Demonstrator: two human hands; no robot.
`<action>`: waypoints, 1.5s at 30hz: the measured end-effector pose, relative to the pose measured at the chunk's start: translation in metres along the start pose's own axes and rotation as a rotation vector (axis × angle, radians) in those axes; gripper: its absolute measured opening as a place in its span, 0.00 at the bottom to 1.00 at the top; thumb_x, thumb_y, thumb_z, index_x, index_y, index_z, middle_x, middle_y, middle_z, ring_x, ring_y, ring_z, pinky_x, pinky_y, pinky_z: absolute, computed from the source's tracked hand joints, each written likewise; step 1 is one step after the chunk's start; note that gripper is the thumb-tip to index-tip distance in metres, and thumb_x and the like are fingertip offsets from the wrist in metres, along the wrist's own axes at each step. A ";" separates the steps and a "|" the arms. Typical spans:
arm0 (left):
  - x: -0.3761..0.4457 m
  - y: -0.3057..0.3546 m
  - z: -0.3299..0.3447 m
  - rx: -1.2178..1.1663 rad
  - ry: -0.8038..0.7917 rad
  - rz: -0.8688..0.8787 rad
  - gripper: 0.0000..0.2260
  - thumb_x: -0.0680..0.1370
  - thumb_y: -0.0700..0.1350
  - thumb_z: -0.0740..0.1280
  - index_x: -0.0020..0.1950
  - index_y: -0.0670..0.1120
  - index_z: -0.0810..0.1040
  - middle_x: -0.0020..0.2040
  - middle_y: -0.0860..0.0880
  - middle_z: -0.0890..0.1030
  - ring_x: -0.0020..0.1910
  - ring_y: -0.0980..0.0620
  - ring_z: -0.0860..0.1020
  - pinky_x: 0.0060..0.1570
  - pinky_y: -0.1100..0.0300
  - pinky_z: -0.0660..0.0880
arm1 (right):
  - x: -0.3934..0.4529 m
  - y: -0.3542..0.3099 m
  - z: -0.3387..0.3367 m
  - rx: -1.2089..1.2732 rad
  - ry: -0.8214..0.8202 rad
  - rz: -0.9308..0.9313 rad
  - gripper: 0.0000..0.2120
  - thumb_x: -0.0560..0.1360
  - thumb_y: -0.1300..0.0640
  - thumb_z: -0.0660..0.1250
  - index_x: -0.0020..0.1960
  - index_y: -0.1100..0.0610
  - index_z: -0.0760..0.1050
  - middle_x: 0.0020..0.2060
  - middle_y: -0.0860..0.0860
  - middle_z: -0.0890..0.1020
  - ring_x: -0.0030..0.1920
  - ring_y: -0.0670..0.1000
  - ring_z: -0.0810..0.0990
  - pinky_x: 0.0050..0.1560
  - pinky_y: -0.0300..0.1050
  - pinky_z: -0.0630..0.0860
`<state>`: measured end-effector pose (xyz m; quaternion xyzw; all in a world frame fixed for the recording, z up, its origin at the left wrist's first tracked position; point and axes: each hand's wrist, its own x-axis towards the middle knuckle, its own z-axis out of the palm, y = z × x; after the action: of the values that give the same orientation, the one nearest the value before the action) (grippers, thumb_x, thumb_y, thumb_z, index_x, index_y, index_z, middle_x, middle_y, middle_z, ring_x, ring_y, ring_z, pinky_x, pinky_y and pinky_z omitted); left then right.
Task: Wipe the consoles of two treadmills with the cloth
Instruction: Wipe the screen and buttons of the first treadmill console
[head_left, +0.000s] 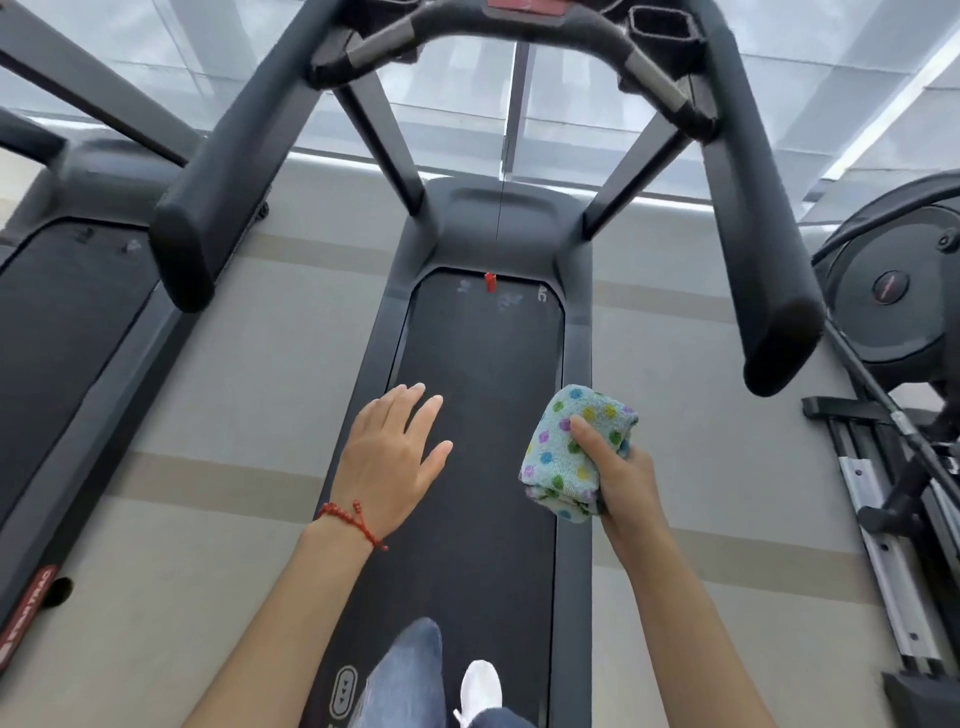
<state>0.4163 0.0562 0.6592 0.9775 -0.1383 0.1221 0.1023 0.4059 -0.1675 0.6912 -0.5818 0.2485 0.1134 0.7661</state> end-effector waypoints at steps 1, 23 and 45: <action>0.009 -0.005 -0.005 0.004 0.005 0.002 0.22 0.76 0.52 0.56 0.58 0.38 0.79 0.56 0.39 0.79 0.54 0.39 0.79 0.51 0.47 0.76 | 0.004 -0.008 0.006 0.000 -0.003 0.003 0.09 0.70 0.57 0.71 0.49 0.59 0.79 0.45 0.55 0.85 0.45 0.56 0.84 0.43 0.47 0.82; 0.273 -0.155 -0.025 0.013 0.099 0.145 0.22 0.76 0.52 0.56 0.59 0.38 0.78 0.57 0.39 0.79 0.56 0.39 0.78 0.54 0.48 0.75 | 0.182 -0.165 0.166 0.066 0.087 -0.134 0.13 0.68 0.56 0.72 0.51 0.59 0.79 0.46 0.55 0.84 0.46 0.55 0.84 0.45 0.49 0.82; 0.584 -0.177 0.008 -0.003 0.219 0.071 0.22 0.76 0.52 0.57 0.60 0.38 0.77 0.59 0.39 0.77 0.58 0.38 0.76 0.58 0.45 0.73 | 0.438 -0.380 0.190 0.095 0.008 -0.274 0.08 0.70 0.56 0.70 0.48 0.57 0.78 0.45 0.52 0.84 0.45 0.52 0.84 0.44 0.47 0.82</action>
<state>1.0148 0.0779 0.7784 0.9526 -0.1609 0.2314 0.1141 1.0012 -0.1506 0.8218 -0.5739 0.1747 -0.0066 0.8000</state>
